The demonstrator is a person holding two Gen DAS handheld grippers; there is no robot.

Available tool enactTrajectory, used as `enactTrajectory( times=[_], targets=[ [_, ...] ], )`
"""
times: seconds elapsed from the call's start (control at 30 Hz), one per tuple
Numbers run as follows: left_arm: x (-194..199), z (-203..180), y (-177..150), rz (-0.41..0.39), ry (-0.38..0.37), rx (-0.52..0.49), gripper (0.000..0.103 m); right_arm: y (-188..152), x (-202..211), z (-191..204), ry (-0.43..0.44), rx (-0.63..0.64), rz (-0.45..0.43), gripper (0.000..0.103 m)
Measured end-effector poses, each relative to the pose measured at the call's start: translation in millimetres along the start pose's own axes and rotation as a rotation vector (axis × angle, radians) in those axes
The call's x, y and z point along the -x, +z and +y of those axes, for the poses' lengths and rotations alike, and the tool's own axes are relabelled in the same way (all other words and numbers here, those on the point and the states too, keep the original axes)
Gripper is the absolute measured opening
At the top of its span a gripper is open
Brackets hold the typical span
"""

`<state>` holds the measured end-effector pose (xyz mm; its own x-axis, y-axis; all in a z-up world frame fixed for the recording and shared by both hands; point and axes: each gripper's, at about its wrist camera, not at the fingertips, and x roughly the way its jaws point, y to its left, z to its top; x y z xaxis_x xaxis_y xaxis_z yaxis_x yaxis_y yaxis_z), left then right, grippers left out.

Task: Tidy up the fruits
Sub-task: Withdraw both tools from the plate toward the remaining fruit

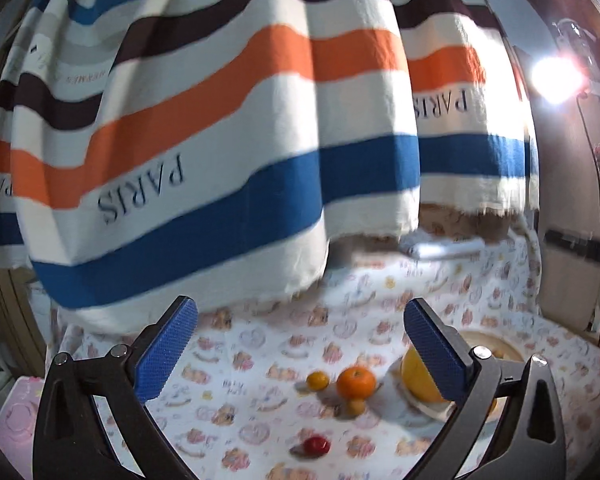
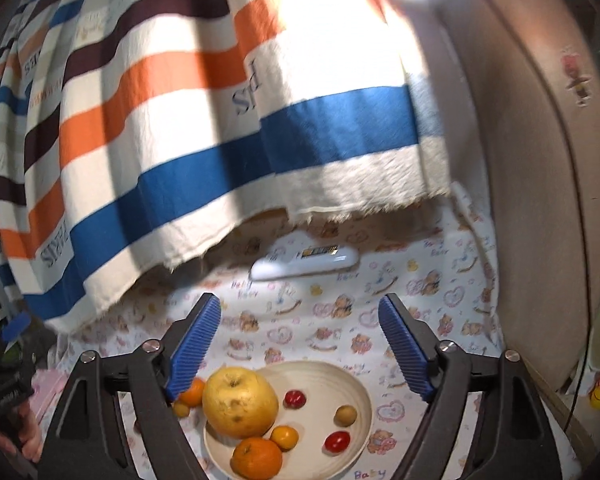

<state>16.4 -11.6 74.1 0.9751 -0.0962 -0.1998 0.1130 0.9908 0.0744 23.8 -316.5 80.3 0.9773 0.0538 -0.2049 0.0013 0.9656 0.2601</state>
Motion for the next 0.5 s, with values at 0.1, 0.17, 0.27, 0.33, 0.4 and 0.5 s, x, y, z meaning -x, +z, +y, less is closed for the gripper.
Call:
enactTrajectory(
  times=[0.1,0.17,0.27,0.33,0.4,0.5],
  targets=[
    [-3.5,4.3,-12.5,0.062,-0.009,-0.003,0.103,-0.9,-1.1,-0.5,0.010,-0.008,-0.002,0.086],
    [-7.9,8.8,-17.3,0.101,-0.020,0.023,0.102,-3.4,-4.4,-1.0,0.019,-0.015,0.011,0.086],
    [-15.0,17.0,-20.7,0.159,-0.057,0.086,0.092,-10.6,-11.3,0.5,0.039,-0.016,0.039,0.086],
    [-17.2,19.9,-23.7,0.180,-0.067,0.105,0.090,-16.4,-16.3,3.0,0.053,-0.012,0.059,0.086],
    [-18.8,20.7,-28.7,0.198,-0.052,0.107,0.090,-23.6,-22.3,7.7,0.068,0.002,0.088,0.086],
    [-27.3,20.3,-38.9,0.252,-0.037,0.109,0.085,-34.0,-27.5,15.3,0.075,0.032,0.108,0.086]
  ],
)
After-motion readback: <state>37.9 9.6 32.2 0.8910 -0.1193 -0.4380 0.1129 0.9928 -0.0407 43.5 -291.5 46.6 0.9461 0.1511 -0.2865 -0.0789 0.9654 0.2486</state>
